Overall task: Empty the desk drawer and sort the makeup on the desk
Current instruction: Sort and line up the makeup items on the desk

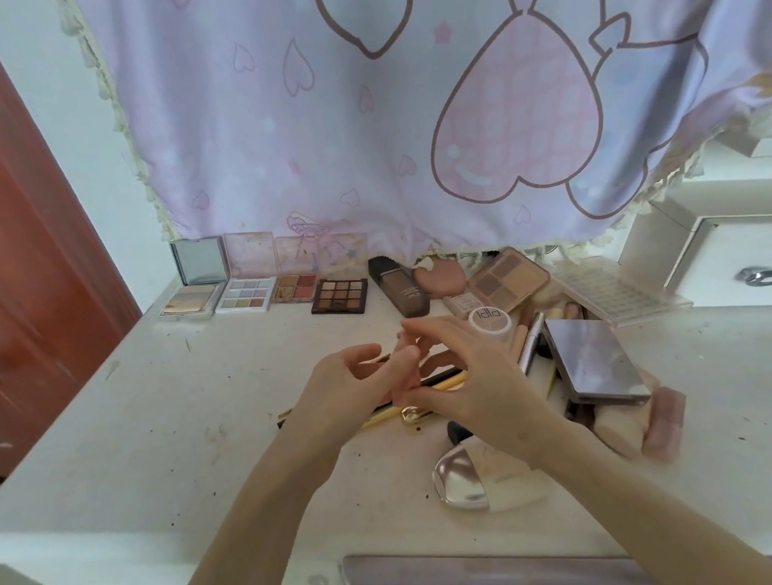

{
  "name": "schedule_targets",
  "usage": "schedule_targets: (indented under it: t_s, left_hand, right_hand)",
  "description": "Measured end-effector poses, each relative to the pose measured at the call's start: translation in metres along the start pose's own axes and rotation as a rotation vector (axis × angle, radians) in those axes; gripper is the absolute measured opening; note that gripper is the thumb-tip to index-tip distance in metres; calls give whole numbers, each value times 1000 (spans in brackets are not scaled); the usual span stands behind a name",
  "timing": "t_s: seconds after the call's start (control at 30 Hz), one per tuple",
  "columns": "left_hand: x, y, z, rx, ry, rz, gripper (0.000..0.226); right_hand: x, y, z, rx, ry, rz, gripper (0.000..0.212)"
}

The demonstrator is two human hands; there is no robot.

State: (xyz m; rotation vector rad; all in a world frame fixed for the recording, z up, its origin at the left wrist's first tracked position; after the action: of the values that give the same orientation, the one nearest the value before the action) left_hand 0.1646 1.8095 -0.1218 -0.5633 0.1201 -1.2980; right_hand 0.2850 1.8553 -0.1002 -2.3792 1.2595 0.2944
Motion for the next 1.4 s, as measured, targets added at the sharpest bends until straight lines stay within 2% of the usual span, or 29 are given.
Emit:
schedule_targets:
  t_s: [0.07,0.3,0.4,0.5,0.63,0.67,0.8,0.93,1.07,1.17,1.2,1.3,1.4]
  left_hand:
    - [-1,1,-2,61,-28,-28,74]
    - [0,-8,-5,139,-29,-69,75]
    - [0,-17,-6,176,-5,-109,72]
    - [-1,-31,-9,234,20,-129,82]
    - [2,-50,-8,322,66,-107,39]
    - [3,-55,-8,333,70,-107,34]
    - [-6,-81,-24,341,-10,-77,38]
    - [-17,-110,-45,352,-68,-22,26]
    - [-30,-145,-61,223,-90,30,18]
    - [-44,-174,-62,-3,-63,93,14]
    - [-49,-183,-62,-82,-56,119,13]
    - [-65,-205,-63,-273,-31,167,13]
    - [-78,-221,-64,-421,-7,197,12]
  right_hand:
    - [1,4,-1,-2,-6,-22,59]
    - [-1,10,-11,51,-41,-125,42]
    - [-4,15,-12,12,-24,-144,41]
    - [-8,16,-10,-115,19,-105,44]
    - [-16,25,-10,-159,34,-83,52]
    - [-19,28,-8,-188,53,-74,53]
    - [-28,45,2,-359,214,-52,47]
    - [-38,68,16,-462,482,-87,44]
    - [-47,107,23,-814,744,-92,38]
    - [-56,138,22,-832,810,-182,9]
    - [-60,147,25,-820,814,-201,7]
    - [-73,172,34,-782,859,-179,15]
    - [-90,191,45,-603,828,-187,34]
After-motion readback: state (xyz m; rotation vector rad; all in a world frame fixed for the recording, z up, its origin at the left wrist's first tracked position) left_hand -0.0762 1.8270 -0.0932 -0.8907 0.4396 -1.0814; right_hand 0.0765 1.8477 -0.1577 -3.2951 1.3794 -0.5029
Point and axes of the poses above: each hand's wrist, its own x-axis away from the middle knuckle, its own y-axis out of the palm, z = x × y, the point moved 7 cm from there along -x, towards the middle knuckle, and after that the axes turned 14 degrees about -x, right-handed, at the moved point
